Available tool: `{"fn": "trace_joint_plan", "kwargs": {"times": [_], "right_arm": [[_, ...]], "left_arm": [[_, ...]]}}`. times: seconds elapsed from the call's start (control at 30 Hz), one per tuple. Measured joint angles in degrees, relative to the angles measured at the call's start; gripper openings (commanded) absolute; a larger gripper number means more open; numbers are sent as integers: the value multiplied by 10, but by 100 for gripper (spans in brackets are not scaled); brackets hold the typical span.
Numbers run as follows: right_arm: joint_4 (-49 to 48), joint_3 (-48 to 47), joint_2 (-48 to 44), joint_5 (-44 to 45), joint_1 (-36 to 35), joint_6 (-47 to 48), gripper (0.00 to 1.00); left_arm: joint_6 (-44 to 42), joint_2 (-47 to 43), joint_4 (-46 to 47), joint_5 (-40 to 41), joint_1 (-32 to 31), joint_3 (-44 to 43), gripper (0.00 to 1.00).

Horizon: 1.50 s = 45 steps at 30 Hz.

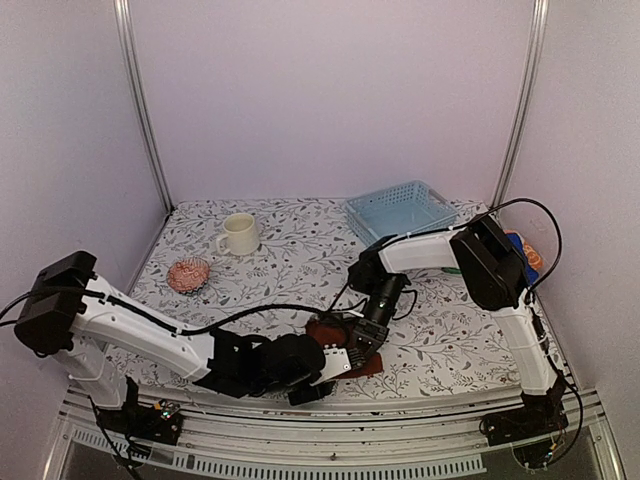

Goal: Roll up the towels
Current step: Roll the towel at the center of the board.

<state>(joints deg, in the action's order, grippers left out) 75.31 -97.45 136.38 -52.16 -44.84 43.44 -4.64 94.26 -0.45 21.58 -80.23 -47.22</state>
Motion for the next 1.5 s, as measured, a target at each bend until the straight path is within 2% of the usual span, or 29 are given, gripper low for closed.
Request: {"fn": "trace_joint_plan", "kwargs": {"times": [0.43, 0.63, 0.73, 0.87, 0.97, 1.03, 1.27, 1.5], "right_arm": [[8, -5, 2, 4, -1, -19, 18], [8, -7, 2, 5, -1, -21, 18], [10, -7, 2, 5, -1, -21, 26], [21, -7, 0, 4, -1, -12, 31], [26, -10, -9, 10, 0, -9, 38], [27, -18, -23, 18, 2, -6, 40], [-6, -49, -67, 38, 8, -16, 35], [-69, -44, -22, 98, 11, -66, 32]], "left_arm": [[-103, 70, -6, 61, -8, -43, 51], [-130, 99, 2, 66, -9, -61, 44], [-136, 111, 5, 73, -9, -65, 38], [-138, 121, 2, 80, -10, -73, 27], [-136, 122, 2, 81, -12, -74, 24], [-133, 122, 3, 81, -12, -74, 23], [-128, 122, 5, 75, -11, -74, 19], [-120, 119, 3, 70, -11, -74, 16]]}}
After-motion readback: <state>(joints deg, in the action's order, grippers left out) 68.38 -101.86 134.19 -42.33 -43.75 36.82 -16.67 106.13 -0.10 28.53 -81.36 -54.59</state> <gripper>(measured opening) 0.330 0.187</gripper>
